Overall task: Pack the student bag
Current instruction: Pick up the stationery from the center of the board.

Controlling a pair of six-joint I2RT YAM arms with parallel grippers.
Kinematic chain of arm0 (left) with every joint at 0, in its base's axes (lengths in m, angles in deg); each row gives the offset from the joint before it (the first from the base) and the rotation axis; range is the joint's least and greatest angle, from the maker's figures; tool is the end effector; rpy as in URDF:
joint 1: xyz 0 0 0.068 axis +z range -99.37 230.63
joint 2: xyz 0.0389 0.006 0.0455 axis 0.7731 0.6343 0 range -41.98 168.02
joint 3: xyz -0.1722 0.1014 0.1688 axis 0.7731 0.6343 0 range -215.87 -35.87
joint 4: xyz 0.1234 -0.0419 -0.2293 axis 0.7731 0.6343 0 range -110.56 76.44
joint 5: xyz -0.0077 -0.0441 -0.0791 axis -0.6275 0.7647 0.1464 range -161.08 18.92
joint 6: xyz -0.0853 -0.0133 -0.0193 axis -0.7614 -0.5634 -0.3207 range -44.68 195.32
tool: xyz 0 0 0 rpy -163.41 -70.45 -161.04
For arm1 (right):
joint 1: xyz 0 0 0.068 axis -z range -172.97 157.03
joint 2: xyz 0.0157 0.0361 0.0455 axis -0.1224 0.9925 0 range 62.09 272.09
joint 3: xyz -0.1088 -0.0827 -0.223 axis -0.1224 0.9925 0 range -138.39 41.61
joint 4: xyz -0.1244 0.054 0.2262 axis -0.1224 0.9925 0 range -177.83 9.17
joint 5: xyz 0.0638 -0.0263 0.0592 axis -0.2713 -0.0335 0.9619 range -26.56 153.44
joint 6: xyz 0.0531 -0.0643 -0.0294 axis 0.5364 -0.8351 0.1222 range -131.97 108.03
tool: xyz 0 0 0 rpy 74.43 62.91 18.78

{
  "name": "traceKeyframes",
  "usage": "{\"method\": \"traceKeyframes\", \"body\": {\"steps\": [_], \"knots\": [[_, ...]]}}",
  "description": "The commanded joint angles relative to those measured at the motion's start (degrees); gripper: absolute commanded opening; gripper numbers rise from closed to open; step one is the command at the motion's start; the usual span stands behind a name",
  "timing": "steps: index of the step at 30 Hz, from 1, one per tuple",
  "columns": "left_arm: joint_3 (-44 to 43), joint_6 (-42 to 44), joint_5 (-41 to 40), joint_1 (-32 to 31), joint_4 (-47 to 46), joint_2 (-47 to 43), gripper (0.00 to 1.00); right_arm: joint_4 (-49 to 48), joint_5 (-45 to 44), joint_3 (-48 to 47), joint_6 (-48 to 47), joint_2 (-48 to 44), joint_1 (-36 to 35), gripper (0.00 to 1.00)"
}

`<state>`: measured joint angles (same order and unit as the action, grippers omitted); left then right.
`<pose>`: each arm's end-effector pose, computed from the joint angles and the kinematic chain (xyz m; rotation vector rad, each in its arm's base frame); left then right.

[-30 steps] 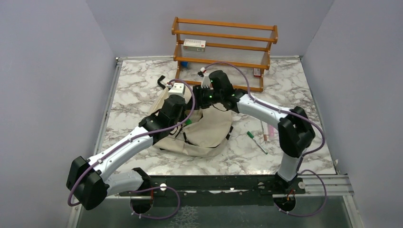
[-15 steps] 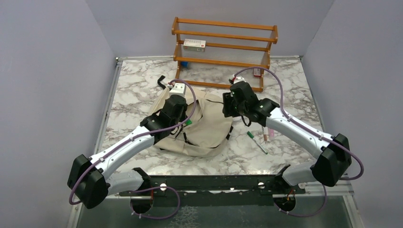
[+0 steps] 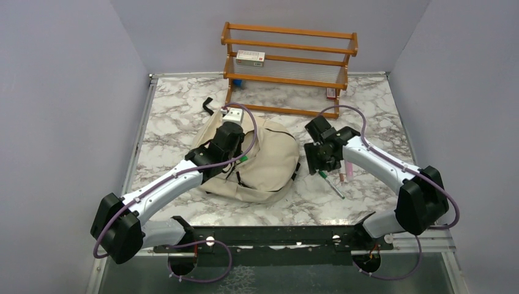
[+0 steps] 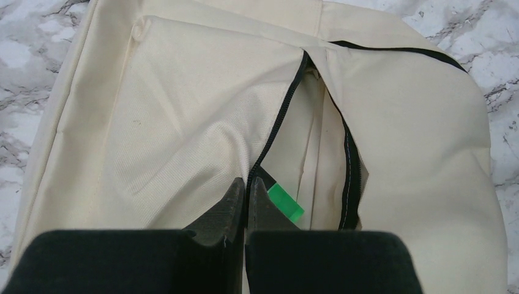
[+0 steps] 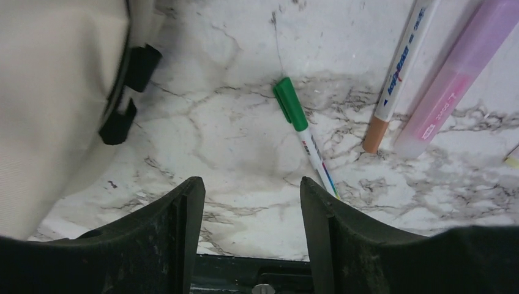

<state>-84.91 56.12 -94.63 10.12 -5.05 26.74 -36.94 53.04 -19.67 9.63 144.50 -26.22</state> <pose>0.2492 -0.1716 0.2375 0.1669 2.1254 -0.1640 0.2467 0.1448 0.1865 -0.2424 2.7703 -0.0220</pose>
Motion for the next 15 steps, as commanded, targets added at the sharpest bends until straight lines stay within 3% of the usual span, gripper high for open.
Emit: {"method": "traceKeyframes", "body": {"steps": [1,7,15], "knots": [[-1.85,0.48,1.99,0.01,-2.32,-0.13,0.0,0.98,7.03,3.12,0.3,0.71,3.63,0.64],[-2.16,0.69,2.19,0.01,-2.31,-0.72,0.0,-4.86,9.45,4.8,-0.47,3.64,8.72,0.66],[-2.38,1.45,2.14,0.15,-2.15,-1.0,0.0,-7.35,6.62,4.83,-1.52,9.89,9.85,0.66]]}}
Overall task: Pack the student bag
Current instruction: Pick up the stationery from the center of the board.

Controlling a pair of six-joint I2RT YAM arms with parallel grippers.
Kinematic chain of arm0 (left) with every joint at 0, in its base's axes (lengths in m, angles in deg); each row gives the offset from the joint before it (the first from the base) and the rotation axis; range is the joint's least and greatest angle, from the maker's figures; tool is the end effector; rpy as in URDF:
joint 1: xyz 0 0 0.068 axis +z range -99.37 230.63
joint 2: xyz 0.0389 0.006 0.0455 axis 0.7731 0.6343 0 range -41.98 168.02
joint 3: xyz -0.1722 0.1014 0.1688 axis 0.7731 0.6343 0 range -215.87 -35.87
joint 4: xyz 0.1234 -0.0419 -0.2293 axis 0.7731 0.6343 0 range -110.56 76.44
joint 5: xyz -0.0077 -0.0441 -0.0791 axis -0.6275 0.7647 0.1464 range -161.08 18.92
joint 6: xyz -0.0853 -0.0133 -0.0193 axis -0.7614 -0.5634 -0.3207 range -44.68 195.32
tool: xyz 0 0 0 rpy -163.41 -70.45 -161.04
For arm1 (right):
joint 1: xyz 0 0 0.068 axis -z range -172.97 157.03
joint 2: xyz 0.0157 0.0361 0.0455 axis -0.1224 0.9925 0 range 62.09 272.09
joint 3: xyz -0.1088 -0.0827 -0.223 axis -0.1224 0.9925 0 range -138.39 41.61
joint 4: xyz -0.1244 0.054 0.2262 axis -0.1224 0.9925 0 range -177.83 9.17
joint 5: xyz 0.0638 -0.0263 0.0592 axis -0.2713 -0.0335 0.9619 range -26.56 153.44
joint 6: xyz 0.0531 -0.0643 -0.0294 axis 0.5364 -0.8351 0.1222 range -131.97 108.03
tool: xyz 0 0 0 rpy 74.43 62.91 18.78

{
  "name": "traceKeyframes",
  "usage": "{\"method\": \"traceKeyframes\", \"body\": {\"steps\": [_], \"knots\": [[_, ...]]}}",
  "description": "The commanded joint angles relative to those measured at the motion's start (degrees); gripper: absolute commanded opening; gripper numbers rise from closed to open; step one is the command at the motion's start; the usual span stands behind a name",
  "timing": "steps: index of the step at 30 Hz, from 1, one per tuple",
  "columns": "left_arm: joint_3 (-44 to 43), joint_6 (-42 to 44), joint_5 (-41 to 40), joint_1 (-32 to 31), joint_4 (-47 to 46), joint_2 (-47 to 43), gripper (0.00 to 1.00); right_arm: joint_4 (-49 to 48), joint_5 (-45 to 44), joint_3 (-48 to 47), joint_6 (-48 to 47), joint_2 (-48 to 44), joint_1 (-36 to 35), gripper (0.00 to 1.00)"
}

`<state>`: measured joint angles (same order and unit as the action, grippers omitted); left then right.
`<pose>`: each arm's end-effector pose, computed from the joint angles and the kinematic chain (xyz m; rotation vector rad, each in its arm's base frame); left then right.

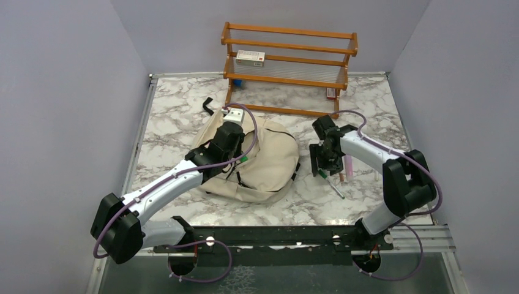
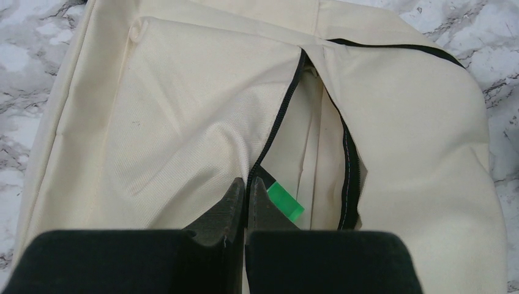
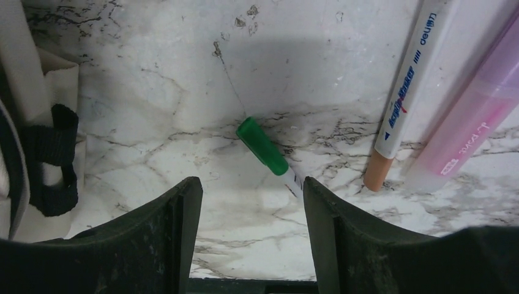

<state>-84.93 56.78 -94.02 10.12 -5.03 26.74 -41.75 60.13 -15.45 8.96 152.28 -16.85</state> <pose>0.2489 -0.1724 0.2374 0.1854 2.1269 -0.1677 0.2664 0.1130 0.1311 -0.0678 2.9447 0.0273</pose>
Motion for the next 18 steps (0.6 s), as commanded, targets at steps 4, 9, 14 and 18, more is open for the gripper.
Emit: {"method": "traceKeyframes", "body": {"steps": [4,9,14,18], "knots": [[-2.27,0.45,1.85,0.09,-2.36,-0.65,0.0,-3.85,-1.08,1.23,-1.22,4.27,0.81,0.63],[-2.69,0.1,2.73,0.09,-2.46,0.26,0.0,-5.68,-0.99,2.48,-1.15,5.66,0.93,0.51],[-2.63,0.09,2.56,0.16,-2.52,0.22,0.0,-6.67,-0.95,2.61,-1.15,6.56,0.94,0.35],[-2.45,0.02,2.38,0.11,-2.5,0.09,0.0,-7.43,-0.32,2.28,-1.39,6.74,0.94,0.27]]}}
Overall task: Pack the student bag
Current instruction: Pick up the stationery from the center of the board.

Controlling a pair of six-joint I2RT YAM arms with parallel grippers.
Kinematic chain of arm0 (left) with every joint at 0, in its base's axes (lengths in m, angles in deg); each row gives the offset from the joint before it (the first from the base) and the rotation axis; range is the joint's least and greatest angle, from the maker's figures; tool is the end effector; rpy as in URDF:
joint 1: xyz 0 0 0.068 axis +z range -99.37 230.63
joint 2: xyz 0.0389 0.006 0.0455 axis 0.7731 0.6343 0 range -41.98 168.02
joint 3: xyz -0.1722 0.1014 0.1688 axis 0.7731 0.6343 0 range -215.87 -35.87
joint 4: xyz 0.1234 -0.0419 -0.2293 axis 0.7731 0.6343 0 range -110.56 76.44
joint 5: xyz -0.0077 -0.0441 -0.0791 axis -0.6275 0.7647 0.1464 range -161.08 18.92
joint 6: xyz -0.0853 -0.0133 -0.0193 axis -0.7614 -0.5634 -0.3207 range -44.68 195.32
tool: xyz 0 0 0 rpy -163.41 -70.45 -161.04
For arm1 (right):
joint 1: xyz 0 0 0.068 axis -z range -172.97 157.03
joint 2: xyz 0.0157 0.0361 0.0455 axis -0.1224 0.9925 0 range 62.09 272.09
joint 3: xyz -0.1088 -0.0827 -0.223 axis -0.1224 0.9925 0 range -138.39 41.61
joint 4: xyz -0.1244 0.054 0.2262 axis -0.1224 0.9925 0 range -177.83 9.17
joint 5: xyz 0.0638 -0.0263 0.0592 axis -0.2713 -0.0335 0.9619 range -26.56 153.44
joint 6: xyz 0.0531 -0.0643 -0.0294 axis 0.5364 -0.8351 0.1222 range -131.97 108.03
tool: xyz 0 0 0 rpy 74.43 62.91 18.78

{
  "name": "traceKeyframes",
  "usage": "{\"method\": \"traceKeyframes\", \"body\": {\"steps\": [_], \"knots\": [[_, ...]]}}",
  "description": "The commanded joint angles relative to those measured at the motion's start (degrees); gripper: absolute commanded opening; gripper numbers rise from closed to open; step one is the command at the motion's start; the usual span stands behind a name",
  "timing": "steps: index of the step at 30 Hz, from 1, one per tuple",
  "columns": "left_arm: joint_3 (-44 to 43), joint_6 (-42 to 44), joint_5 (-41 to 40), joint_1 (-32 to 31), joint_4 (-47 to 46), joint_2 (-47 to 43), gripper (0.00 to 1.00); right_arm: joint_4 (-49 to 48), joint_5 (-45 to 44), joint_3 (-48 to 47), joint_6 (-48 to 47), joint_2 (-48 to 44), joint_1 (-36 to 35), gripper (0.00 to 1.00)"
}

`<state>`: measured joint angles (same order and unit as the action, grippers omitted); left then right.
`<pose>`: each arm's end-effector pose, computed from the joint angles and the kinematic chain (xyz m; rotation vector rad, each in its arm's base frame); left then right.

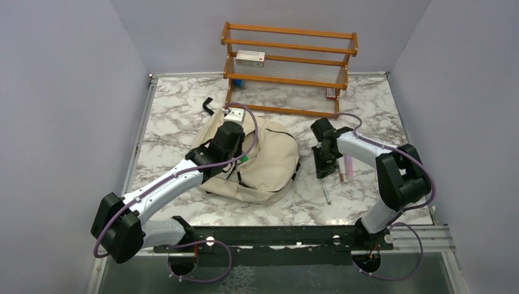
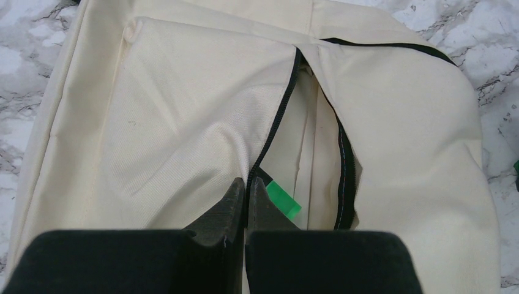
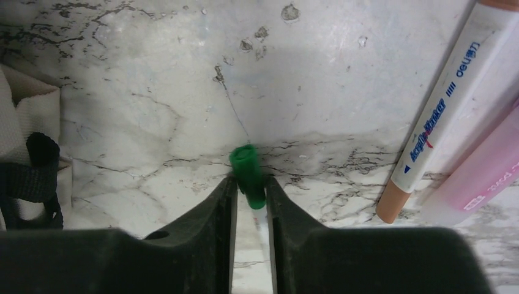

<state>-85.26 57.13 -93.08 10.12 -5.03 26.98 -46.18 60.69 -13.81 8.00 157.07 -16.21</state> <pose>0.2493 -0.1743 0.2381 0.2011 2.1292 -0.1814 0.2717 0.1126 0.1028 -0.0796 2.9803 0.0178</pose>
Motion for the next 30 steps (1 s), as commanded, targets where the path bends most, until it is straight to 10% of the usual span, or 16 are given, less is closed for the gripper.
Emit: {"method": "traceKeyframes", "body": {"steps": [1,7,18,30], "knots": [[-2.12,-0.35,1.43,0.09,-2.52,-0.15,0.0,-3.03,-0.8,0.44,-0.52,2.08,0.31,0.23],[-2.42,-0.52,1.36,0.15,-2.63,0.34,0.0,-3.76,0.45,-0.3,-1.08,-0.51,0.31,0.01],[-2.22,-0.52,1.43,0.1,-3.1,0.73,0.0,-8.63,16.55,-5.61,-1.04,-12.44,0.22,0.01],[-2.29,-0.62,2.04,0.08,-3.14,0.6,0.0,-41.66,38.72,1.89,25.46,-17.71,-1.32,0.01]]}}
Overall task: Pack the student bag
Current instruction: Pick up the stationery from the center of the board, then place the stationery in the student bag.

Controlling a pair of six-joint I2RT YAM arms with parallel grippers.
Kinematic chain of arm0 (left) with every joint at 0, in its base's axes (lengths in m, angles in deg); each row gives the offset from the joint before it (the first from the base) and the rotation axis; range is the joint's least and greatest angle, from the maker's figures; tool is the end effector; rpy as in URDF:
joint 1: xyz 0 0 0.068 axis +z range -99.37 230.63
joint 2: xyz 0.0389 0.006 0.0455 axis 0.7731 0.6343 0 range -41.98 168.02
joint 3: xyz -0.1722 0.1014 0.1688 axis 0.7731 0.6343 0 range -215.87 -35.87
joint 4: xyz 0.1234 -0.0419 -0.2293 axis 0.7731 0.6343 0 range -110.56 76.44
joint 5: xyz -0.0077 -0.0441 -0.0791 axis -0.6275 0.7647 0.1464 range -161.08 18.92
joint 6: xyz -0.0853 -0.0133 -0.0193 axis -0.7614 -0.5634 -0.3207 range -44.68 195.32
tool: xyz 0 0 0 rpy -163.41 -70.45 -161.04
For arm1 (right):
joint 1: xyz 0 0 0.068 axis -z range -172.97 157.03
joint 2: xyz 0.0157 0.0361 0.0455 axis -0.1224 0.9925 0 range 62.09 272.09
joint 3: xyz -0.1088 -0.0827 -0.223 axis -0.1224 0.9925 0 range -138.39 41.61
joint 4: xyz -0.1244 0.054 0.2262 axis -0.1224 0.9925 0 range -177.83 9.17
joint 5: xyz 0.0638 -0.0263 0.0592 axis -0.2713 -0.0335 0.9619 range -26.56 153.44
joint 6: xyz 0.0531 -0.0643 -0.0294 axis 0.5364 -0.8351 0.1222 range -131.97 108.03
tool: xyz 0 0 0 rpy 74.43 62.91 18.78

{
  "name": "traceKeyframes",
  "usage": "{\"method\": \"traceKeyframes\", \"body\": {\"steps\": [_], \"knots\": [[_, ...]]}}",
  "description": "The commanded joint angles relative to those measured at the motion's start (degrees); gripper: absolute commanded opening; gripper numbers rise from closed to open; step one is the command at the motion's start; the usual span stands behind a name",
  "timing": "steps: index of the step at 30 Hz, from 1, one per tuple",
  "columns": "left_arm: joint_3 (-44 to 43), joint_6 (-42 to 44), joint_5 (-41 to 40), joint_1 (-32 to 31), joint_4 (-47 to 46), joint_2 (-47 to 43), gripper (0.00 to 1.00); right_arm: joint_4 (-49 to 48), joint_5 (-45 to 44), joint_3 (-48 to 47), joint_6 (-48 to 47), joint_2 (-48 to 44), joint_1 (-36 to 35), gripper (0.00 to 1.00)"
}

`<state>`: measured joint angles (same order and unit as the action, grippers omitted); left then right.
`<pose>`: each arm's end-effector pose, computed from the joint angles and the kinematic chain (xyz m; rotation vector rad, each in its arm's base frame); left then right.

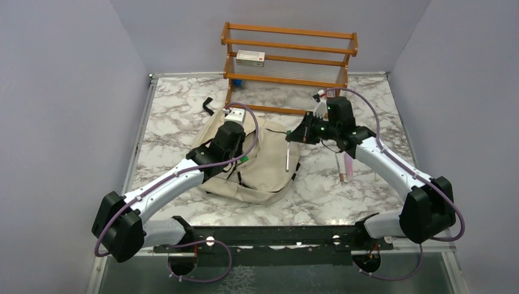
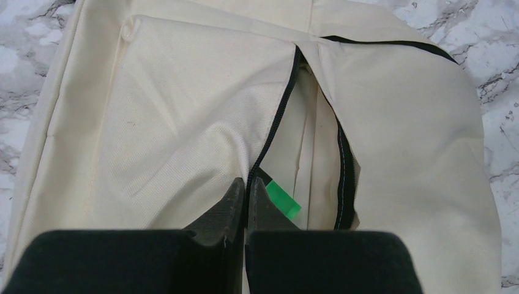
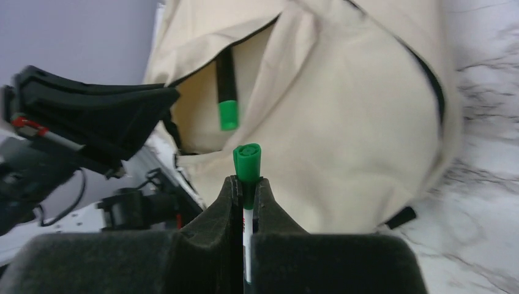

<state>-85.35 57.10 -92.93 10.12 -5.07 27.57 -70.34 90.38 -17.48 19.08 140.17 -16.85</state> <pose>0.2504 -0.1755 0.2358 0.2049 2.1367 -0.1796 0.2939 0.1691 0.2509 -0.1342 2.3265 1.0298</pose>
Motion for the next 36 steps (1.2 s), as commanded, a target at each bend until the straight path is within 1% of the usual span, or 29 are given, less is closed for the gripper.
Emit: {"method": "traceKeyframes", "body": {"steps": [1,4,7,10,11,14,15,18,21,25,28,36], "knots": [[-2.21,-0.66,1.85,0.13,-3.02,-0.13,0.0,-22.38,9.0,7.32,18.2,-1.02,-0.83,0.01],[-1.91,-0.93,1.64,0.08,-3.02,-0.75,0.0,-31.35,5.08,10.77,26.44,-1.61,-1.72,0.01],[-1.62,-1.19,1.7,0.1,-3.01,-1.22,0.0,-36.53,-4.95,14.19,32.19,-3.46,-3.95,0.01],[-1.6,-1.29,2.11,0.13,-3.01,-1.6,0.0,-46.01,-16.52,18.93,37.96,-5.45,-6.98,0.01],[-1.59,-1.29,2.2,0.13,-2.86,-1.77,0.0,-47.42,-20.21,19.69,39.06,-5.73,-8.38,0.01],[-1.6,-1.23,2.25,0.1,-2.62,-2.37,0.0,-45.28,-35.0,18.45,40.37,-4.99,-12.99,0.01],[-1.6,-1.14,2.31,0.14,-2.57,-2.52,0.0,-44.77,-37.75,17.79,40.93,-4.03,-13.97,0.01],[-1.59,-1.12,2.38,0.12,-2.59,-2.84,0.0,-40.99,-44.11,15.42,45.6,-0.36,-16.69,0.01],[-1.74,-1.18,2.68,0.1,-2.48,-2.83,0.0,-35.09,-49.94,11.7,49.62,3.26,-19.85,0.01],[-1.77,-1.29,2.75,0.14,-2.48,-3.06,0.0,-26.54,-58.33,6.27,52.32,7.18,-24.6,0.01],[-1.77,-1.38,2.77,0.14,-2.48,-3.1,0.0,-22.47,-60.28,3.59,54.59,10.08,-26.43,0.01],[-1.59,-1.73,2.52,0.17,-2.3,-3.31,0.0,-20.19,-59.0,1.23,54.53,14.81,-29.86,0.0]]}}
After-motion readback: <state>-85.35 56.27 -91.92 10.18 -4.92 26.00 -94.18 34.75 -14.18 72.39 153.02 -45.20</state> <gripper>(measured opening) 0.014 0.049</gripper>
